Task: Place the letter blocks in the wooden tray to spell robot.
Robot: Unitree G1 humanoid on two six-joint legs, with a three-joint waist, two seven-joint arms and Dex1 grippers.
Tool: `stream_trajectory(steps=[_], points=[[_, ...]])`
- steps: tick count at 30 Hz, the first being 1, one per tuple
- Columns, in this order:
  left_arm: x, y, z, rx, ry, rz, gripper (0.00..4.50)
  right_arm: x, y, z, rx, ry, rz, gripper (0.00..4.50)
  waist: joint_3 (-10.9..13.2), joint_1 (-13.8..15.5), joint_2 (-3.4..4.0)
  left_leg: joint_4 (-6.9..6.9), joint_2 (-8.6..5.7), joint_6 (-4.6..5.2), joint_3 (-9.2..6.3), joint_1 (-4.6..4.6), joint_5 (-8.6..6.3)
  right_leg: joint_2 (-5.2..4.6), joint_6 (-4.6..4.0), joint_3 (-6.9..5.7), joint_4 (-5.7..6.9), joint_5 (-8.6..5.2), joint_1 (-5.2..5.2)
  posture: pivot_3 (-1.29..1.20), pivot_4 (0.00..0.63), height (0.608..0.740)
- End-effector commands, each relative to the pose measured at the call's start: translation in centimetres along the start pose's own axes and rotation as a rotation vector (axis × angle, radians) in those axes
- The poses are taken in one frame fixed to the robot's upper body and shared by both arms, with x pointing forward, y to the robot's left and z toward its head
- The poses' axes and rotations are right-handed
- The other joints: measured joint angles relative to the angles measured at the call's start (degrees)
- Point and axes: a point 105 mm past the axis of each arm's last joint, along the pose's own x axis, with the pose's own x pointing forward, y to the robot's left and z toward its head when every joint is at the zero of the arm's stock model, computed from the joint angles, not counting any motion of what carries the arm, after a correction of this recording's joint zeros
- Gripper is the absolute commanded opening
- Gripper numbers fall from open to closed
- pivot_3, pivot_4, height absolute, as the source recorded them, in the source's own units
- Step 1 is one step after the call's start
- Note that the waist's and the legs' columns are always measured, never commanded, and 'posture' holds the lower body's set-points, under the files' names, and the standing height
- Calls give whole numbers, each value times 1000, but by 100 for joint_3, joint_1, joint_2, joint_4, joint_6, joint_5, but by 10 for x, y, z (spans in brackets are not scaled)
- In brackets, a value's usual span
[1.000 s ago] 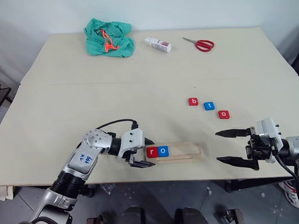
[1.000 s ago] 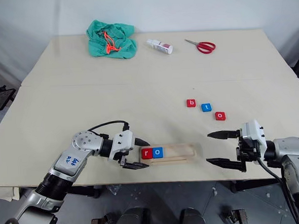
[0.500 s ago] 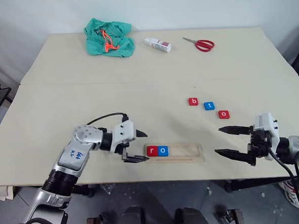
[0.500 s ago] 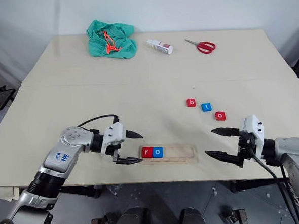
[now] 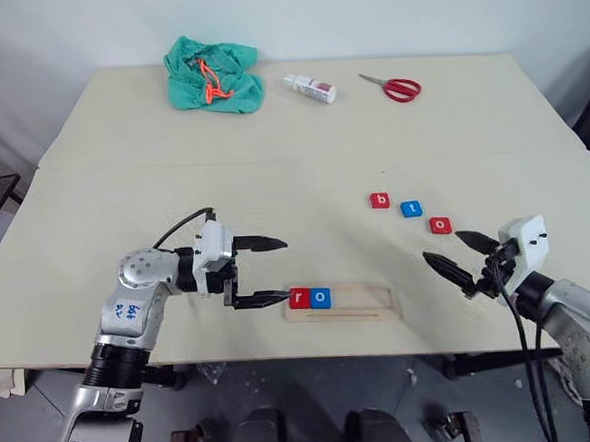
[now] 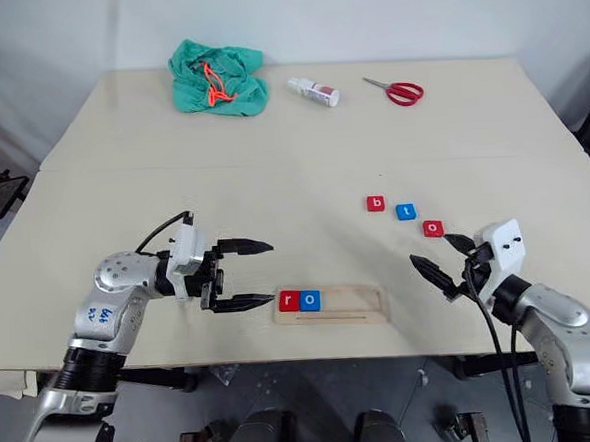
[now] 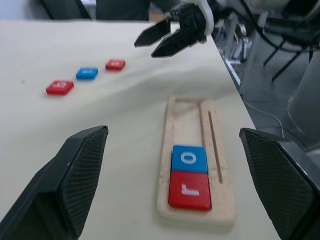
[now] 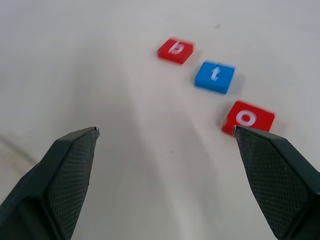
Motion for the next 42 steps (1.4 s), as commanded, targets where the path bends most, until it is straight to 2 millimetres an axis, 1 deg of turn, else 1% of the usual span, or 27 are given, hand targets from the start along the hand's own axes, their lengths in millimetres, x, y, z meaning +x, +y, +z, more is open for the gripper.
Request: stream_trajectory(steps=[1, 6, 11, 15, 21, 32, 35, 38, 42], points=[[-4, -3, -4, 51, -24, 7, 4465, -6, 5, 18, -47, -64, -14, 4500, 0, -1, 0, 0, 1, 0, 1, 1, 0, 1, 0, 0, 0, 0, 0, 0, 150, 740], [-6, -6, -9, 75, -35, 4, 4465, -14, 8, 13, -44, -58, -35, 4500, 0, 23, 0, 3, -5, 2, -2, 0, 0, -4, 0, 1, 0, 0, 3, 0, 150, 740], [-12, -5, -11, 94, -52, -1, 4465, -17, 8, 11, -41, -49, -39, 4500, 0, 1, 1, 2, -3, 3, 2, 3, 0, -2, 0, 1, 0, 0, 2, 0, 150, 740], [-18, -7, -17, 86, -39, -3, 4465, -18, 6, 12, -48, -46, -42, 4500, 0, -1, 1, 1, -3, 3, 2, 3, 0, -1, 0, 1, 1, 0, 2, 0, 150, 740], [-21, -7, -17, 93, -37, 1, 4465, -17, 3, 13, -57, -46, -46, 4500, 0, 9, 0, 2, -4, 3, 1, 3, -1, -3, 0, 2, 2, 0, 3, 0, 150, 740], [-25, -7, -15, 110, -33, -3, 4465, -14, 5, 18, -69, -54, -26, 4500, 0, 4, 0, 2, -4, 3, 1, 3, -1, -3, 0, 2, 3, 0, 3, 0, 150, 740], [-27, -7, -14, 115, -32, 3, 4465, -10, 8, 21, -63, -54, -13, 4500, 0, -2, 0, 2, -3, 3, 1, 3, -1, -2, 0, 1, 3, 0, 2, 0, 150, 740], [-34, -7, -13, 123, -24, 32, 4465, -1, 12, 23, -33, -35, -5, 4500, 0, -12, 1, 2, -3, 3, 1, 3, -1, -2, 0, 2, 3, 0, 1, 0, 150, 740], [-43, -8, -13, 124, -18, 74, 4465, 12, 16, 34, -3, -55, -6, 4500, 0, -24, 2, 0, 3, 3, 1, 4, -1, 1, 0, 2, 4, 0, -1, 0, 150, 740]])
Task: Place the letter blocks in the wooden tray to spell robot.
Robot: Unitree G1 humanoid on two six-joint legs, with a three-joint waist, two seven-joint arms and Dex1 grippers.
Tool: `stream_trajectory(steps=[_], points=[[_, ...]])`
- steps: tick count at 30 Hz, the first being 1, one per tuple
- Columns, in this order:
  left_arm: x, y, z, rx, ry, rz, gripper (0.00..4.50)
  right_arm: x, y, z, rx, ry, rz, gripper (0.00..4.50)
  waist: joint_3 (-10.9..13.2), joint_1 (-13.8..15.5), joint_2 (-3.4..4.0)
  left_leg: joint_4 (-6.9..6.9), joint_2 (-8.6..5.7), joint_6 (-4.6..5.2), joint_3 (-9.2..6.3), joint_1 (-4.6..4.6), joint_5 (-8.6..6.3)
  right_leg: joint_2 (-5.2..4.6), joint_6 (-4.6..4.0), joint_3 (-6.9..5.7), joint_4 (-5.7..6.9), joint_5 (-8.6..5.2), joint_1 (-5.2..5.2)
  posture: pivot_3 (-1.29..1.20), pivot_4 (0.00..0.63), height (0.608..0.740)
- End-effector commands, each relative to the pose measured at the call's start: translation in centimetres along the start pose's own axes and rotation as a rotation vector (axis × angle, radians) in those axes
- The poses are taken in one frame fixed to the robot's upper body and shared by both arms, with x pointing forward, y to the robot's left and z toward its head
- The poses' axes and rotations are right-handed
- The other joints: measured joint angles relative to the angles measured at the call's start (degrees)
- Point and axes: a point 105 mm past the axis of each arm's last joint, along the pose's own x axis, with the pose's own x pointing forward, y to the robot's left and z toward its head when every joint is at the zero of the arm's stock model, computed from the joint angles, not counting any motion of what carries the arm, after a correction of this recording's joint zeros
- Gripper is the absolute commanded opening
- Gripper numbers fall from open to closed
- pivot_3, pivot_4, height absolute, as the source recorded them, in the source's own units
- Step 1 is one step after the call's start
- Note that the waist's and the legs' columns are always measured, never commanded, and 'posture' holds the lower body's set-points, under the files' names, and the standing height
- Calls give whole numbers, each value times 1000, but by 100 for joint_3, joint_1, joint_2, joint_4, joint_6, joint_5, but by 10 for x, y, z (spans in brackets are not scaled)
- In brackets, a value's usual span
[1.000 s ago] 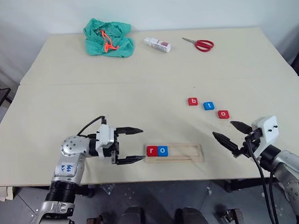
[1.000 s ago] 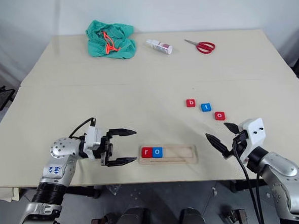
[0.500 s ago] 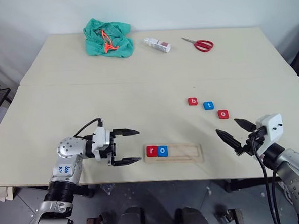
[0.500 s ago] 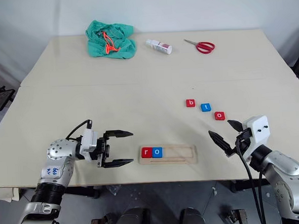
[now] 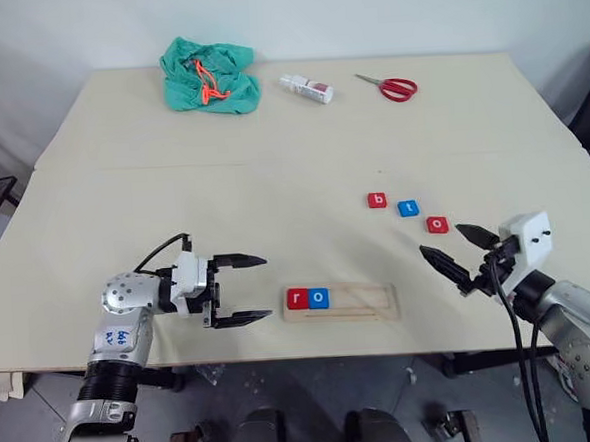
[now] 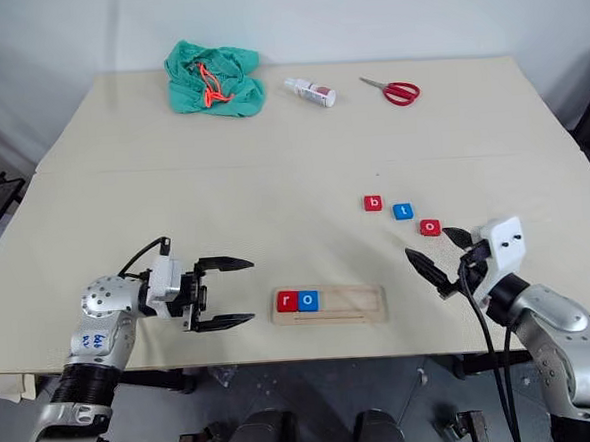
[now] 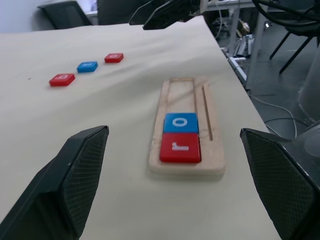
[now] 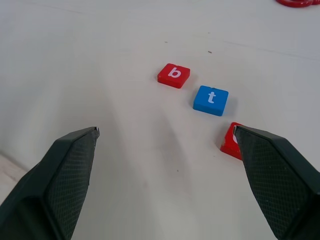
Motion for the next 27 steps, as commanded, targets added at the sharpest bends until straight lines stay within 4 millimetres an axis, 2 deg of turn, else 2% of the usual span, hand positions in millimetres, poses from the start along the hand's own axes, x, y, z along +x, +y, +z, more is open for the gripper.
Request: stream_trajectory(steps=[1, 3, 5, 7, 10, 16, 22, 27], points=[[-11, 0, 9, 43, -11, 43, 4465, 13, 4, 19, 11, -44, -6, 4500, 0, 7, 0, 0, -1, 0, 1, 0, 0, -2, 0, 1, 0, 0, 0, 0, 150, 740], [-19, -3, 8, 44, 4, 70, 4465, 35, 4, 21, 80, -12, -12, 4500, 1, -42, 0, 1, -1, 0, 1, 0, 0, -2, 0, 1, 0, 0, 0, 0, 150, 740], [-25, -7, 7, 45, 17, 75, 4465, 56, 0, 15, 91, 75, -56, 4500, 1, -94, 1, 1, 1, -1, 3, 0, 0, -1, 0, 3, 1, 0, -1, 0, 150, 740], [-28, -10, 7, 45, 19, 72, 4465, 70, 3, 22, 51, 52, -49, 4500, 1, -94, 2, 1, 2, -1, 0, 1, 1, -1, 0, 3, 6, 0, -3, 0, 150, 740], [-29, -16, 5, 47, 35, 53, 4465, 83, 3, 22, 58, 67, -63, 4500, 1, -98, 2, -3, -6, 0, -19, -5, -1, -4, 0, 1, 20, 0, -11, 0, 150, 740], [-31, -26, 3, 41, 26, 76, 4465, 128, -1, 25, 41, 59, -123, 4500, 3, -180, 5, -6, -13, 3, -6, -9, -2, -12, 0, 2, 24, 0, -24, 0, 150, 740], [-27, -34, 6, 38, 15, 92, 4465, 148, 2, 21, 33, 54, -104, 4500, 3, -219, 5, -12, -15, 3, -13, -10, -2, -14, 0, 2, 32, 0, -29, 0, 150, 740], [-28, -37, 6, 35, 20, 110, 4465, 155, -2, 15, 33, 76, -137, 4500, 3, -276, 7, -13, -12, 2, -11, -9, -2, -12, 0, 2, 31, 0, -30, 0, 150, 740]])
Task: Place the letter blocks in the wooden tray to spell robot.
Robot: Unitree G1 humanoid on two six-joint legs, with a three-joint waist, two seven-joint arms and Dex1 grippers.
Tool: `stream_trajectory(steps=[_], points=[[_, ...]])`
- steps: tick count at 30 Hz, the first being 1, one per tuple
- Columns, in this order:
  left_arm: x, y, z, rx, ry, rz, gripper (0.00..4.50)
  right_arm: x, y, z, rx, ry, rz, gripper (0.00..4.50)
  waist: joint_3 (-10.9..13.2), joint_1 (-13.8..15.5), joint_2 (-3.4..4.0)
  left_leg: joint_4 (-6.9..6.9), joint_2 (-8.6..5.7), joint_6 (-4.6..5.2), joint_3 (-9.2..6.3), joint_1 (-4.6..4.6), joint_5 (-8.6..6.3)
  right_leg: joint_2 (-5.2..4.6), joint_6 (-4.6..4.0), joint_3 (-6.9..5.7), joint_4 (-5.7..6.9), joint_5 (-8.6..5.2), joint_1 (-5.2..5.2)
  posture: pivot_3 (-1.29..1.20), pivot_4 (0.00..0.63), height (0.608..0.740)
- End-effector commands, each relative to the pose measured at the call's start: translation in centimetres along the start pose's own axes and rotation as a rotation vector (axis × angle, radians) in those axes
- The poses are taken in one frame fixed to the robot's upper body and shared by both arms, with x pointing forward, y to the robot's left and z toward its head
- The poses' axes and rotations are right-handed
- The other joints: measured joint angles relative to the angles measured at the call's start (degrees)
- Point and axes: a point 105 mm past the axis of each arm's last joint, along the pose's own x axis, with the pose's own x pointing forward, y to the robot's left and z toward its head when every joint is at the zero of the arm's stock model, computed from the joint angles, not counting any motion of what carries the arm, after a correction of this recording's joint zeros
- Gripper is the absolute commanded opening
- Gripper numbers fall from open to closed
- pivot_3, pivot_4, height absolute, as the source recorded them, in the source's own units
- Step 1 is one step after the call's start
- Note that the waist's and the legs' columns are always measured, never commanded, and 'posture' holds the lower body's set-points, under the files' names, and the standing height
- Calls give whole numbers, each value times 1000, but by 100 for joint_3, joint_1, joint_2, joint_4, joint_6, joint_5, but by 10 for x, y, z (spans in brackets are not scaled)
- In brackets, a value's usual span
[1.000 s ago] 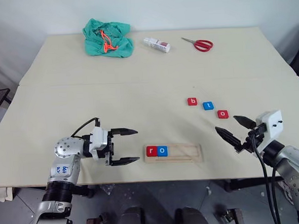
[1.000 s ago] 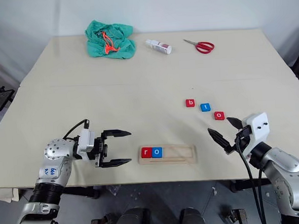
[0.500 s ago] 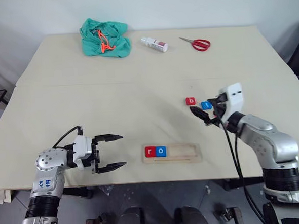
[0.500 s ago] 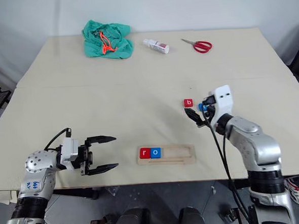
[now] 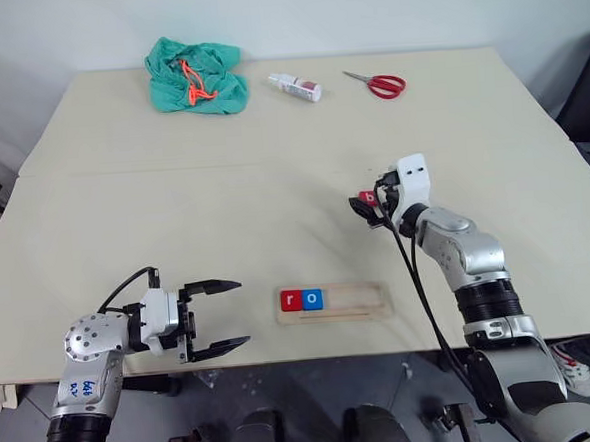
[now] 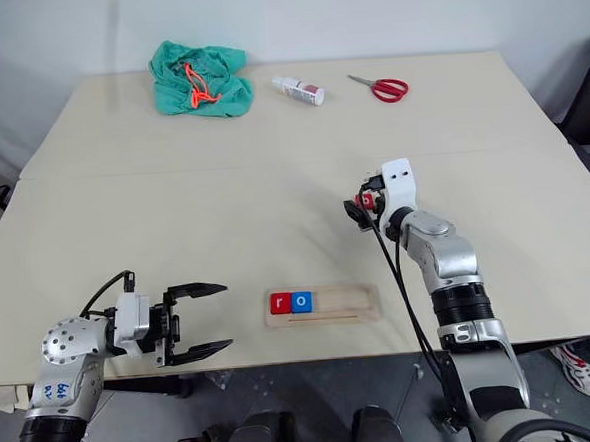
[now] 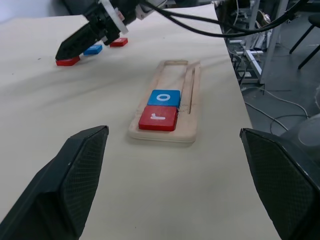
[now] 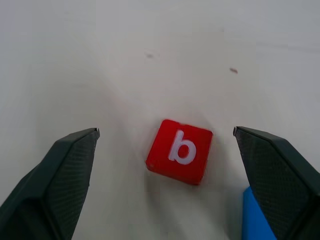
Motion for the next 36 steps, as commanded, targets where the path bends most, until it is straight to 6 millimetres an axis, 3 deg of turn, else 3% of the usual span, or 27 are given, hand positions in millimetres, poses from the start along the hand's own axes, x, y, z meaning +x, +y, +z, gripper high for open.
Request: stream_trajectory(steps=[1, 9, 28, 31, 36], points=[[-1, -1, 9, 31, -19, 15, 4465, 5, -1, 11, -27, -41, -26, 4500, 0, -7, 0, -1, 1, 0, 1, 0, 0, 1, 0, 0, 1, 0, -2, 0, 150, 740], [0, -1, 10, 32, -15, 34, 4465, 12, 11, 6, -20, -36, -2, 4500, 0, -5, 1, -3, 2, 0, 5, 0, 0, 0, 0, 3, 3, 0, -7, 0, 150, 740], [-1, 4, 10, 42, -4, 53, 4465, 5, 23, -14, 19, 21, -67, 4500, 0, -6, 1, -7, 2, 0, 12, 0, 0, 0, 0, 10, 11, 0, -19, 0, 150, 740], [-2, 6, 10, 46, -1, 55, 4500, 5, 21, -17, 33, 16, -93, 3938, 0, -6, 1, -7, 2, 0, 15, 0, 0, 0, 0, 12, 21, 0, -26, 0, 150, 740], [-2, 6, 10, 45, -2, 43, 4500, 4, 20, -12, 22, -9, -91, 2217, -1, -12, 1, -7, 2, -1, 20, 0, 0, -1, 0, 16, 37, 0, -36, 0, 150, 740]])
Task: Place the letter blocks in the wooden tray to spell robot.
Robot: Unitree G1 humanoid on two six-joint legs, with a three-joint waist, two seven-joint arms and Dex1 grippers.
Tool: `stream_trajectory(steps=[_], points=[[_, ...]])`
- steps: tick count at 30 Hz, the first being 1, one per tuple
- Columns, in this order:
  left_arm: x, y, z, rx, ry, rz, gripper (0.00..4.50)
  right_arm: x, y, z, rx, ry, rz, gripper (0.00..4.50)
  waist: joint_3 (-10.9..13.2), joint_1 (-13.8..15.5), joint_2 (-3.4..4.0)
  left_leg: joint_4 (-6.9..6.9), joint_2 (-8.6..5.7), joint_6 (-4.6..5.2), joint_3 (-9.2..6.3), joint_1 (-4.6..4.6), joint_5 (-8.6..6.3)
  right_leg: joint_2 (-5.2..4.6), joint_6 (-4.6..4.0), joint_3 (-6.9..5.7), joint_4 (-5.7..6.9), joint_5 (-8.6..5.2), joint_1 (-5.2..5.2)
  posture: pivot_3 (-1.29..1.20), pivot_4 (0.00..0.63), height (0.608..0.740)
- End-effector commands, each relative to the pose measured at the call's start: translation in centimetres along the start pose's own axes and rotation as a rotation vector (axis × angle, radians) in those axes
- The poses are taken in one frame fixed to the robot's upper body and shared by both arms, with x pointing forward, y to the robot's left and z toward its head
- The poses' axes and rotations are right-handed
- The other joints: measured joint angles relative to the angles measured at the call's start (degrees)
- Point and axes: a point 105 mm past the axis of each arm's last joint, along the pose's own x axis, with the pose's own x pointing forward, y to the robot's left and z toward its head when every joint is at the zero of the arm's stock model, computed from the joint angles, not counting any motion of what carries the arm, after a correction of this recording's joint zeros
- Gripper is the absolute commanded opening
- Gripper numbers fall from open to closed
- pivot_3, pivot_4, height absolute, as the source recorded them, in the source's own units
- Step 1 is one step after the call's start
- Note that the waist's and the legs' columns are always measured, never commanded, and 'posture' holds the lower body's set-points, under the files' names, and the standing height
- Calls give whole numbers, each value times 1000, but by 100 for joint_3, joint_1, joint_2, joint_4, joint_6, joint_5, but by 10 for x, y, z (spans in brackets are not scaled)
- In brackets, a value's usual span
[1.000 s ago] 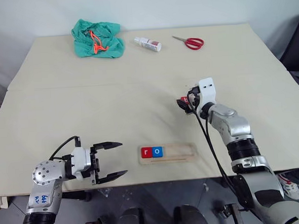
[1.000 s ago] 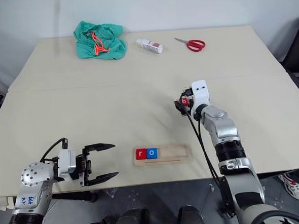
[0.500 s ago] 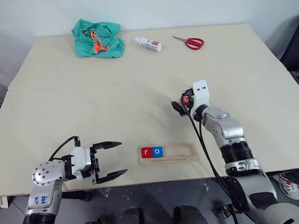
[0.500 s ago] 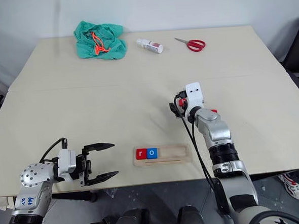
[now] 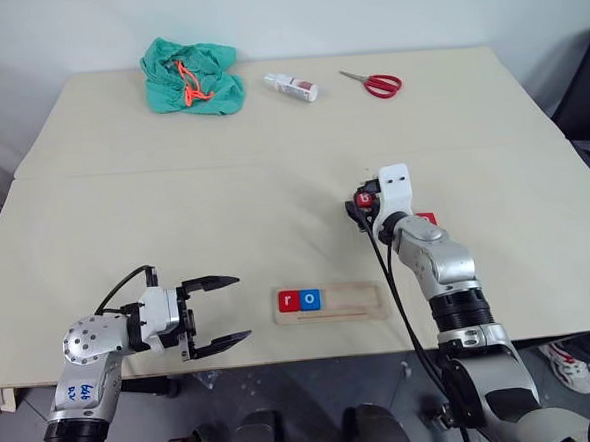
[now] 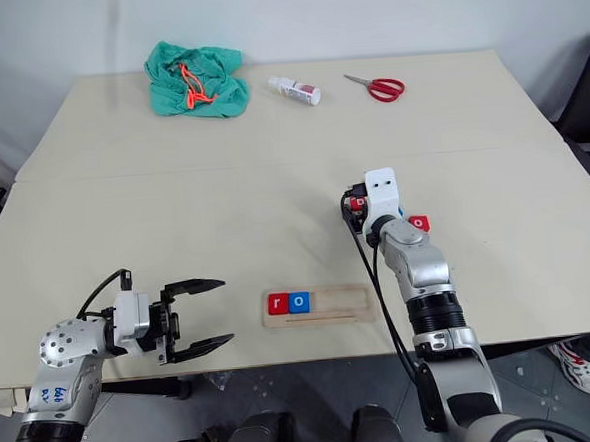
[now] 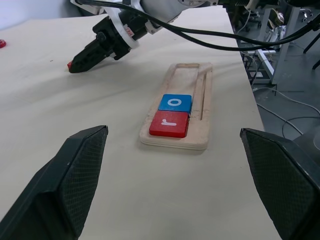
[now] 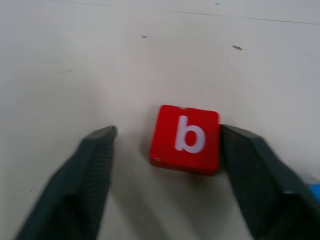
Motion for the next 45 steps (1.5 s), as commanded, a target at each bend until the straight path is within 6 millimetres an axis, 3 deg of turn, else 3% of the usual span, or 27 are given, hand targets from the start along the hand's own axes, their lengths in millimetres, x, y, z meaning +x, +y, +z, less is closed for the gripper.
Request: stream_trajectory(steps=[1, 2, 3, 8, 14, 18, 23, 30, 33, 41, 45], points=[[-2, 1, 6, 31, -9, -13, 4500, -3, 0, 1, 3, -17, 13, 1879, 0, -2, 0, 0, 0, 0, 2, 0, 0, -1, 0, 1, 10, 0, -6, 0, 150, 740], [-2, 1, 5, 28, -9, -19, 4500, -4, 1, 3, 1, -23, 23, 1516, 0, -3, 0, 0, 0, 0, 2, 0, 0, -1, 0, 2, 14, 0, -9, 0, 150, 740], [-2, 0, 5, 25, -9, -28, 4500, -5, 2, 5, -1, -32, 41, 1463, 0, -3, 0, -2, 0, 0, 3, 0, 0, -1, 0, 2, 15, 0, -12, 0, 150, 740], [-11, 2, 1, 15, 0, -35, 4500, -35, 11, 30, -8, -119, 183, 1465, 1, 17, 1, -9, 1, 0, 6, -2, 0, -2, 0, 3, 17, 0, -19, 0, 150, 740], [-20, 6, -8, 4, 10, -36, 4500, -82, 3, 36, -33, -159, 211, 1465, 1, 54, 0, -6, 0, 0, 5, -6, 0, -5, 0, 1, 13, 0, -17, 0, 150, 740], [-19, 11, -11, 5, 4, -58, 4500, -123, -19, 20, -54, -121, 75, 1465, 1, 142, 0, -10, 0, 0, 2, -7, 0, -5, 0, 0, 11, 0, -16, 0, 150, 740], [-14, 15, -12, 6, -8, -84, 4500, -148, -33, -10, -20, -8, -70, 1465, 1, 161, 0, -2, 1, -1, 24, -6, 1, -5, 0, 4, 5, 0, -17, 0, 150, 740], [-8, 19, -12, 12, -21, -118, 4500, -161, -34, -30, 39, 78, -165, 1465, 1, 157, 0, -3, 3, -1, 30, -2, 1, -3, 0, 8, 7, 0, -18, 0, 150, 740], [-7, 21, -10, 17, -26, -129, 4500, -167, -21, -41, 58, 107, -157, 1465, 0, 167, -1, -6, 3, -1, 26, -2, 0, -3, 0, 8, 8, 0, -19, 0, 150, 740], [-7, 20, -9, 20, -24, -139, 4500, -173, -15, -45, 80, 124, -177, 1465, 0, 158, -1, -2, 1, -1, 26, -1, 1, -2, 0, 15, 10, 0, -18, 0, 150, 740], [-6, 21, -9, 21, -24, -138, 4500, -174, -20, -46, 96, 128, -213, 2839, 0, 163, -1, -2, 1, 0, 26, -1, 0, -2, 0, 17, 10, 0, -19, 0, 150, 740]])
